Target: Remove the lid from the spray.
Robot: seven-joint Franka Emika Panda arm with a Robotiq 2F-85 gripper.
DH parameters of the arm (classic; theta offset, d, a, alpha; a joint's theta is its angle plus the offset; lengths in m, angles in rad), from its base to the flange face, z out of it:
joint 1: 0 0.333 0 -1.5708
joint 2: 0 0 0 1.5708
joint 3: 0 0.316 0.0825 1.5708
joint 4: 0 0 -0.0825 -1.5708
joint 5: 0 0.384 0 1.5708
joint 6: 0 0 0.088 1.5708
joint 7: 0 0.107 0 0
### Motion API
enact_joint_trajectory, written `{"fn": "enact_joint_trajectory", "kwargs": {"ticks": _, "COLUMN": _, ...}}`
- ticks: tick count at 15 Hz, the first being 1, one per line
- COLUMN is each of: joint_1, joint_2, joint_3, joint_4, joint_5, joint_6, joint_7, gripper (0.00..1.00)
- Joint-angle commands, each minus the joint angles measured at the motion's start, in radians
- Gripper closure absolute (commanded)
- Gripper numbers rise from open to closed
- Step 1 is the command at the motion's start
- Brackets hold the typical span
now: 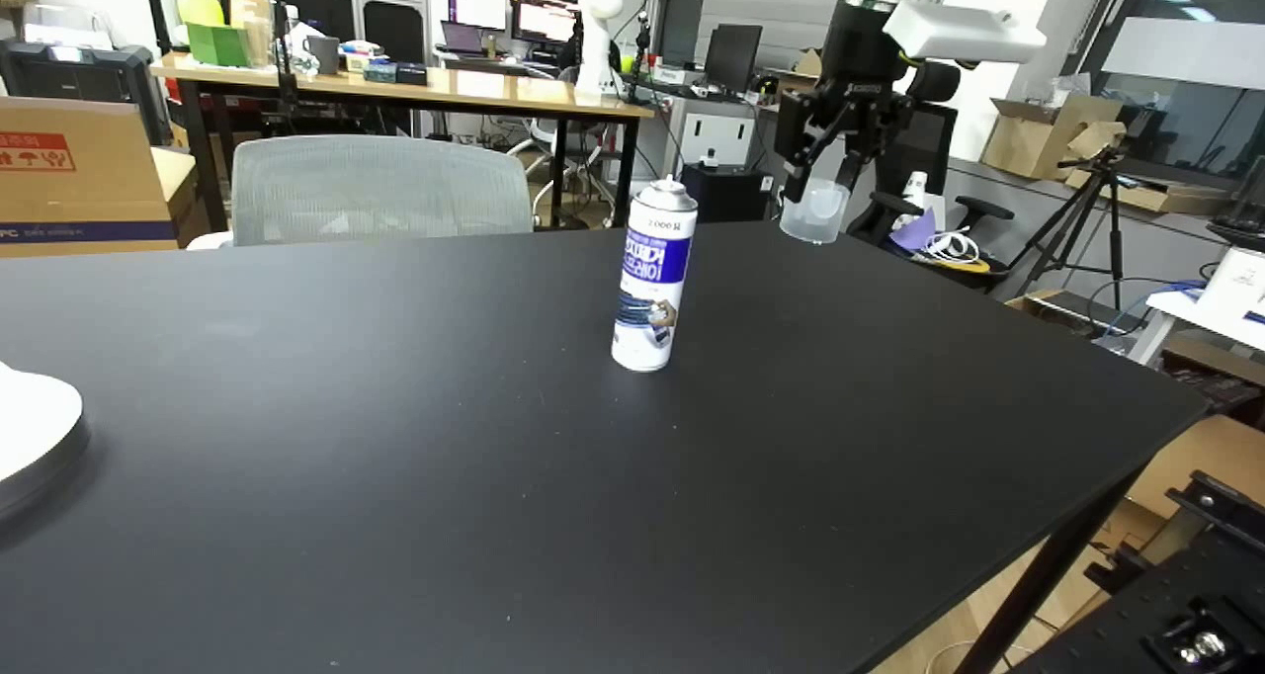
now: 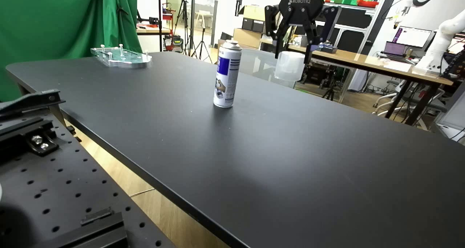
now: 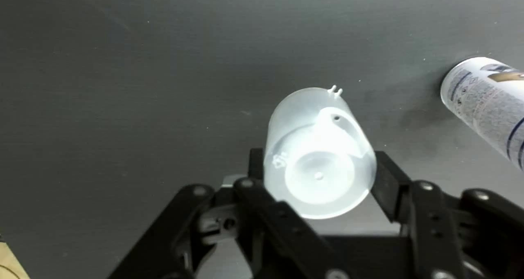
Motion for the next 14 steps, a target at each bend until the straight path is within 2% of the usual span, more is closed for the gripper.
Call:
{"fn": "enact_joint_trajectory", "kwargs": {"ticks": 1, "joint_1": -0.001, "joint_2": 0.101, "joint_3": 0.0, "joint_4": 0.097, "joint_5": 0.01, "joint_6": -0.009, "joint_7": 0.071, "gripper": 0.6}}
{"fn": "enact_joint_trajectory", "kwargs": {"ticks": 14, "joint_1": -0.018, "joint_2": 0.345, "joint_3": 0.025, "joint_4": 0.258, "joint_5": 0.095, "joint_6": 0.057, "joint_7": 0.05, "gripper": 0.6}}
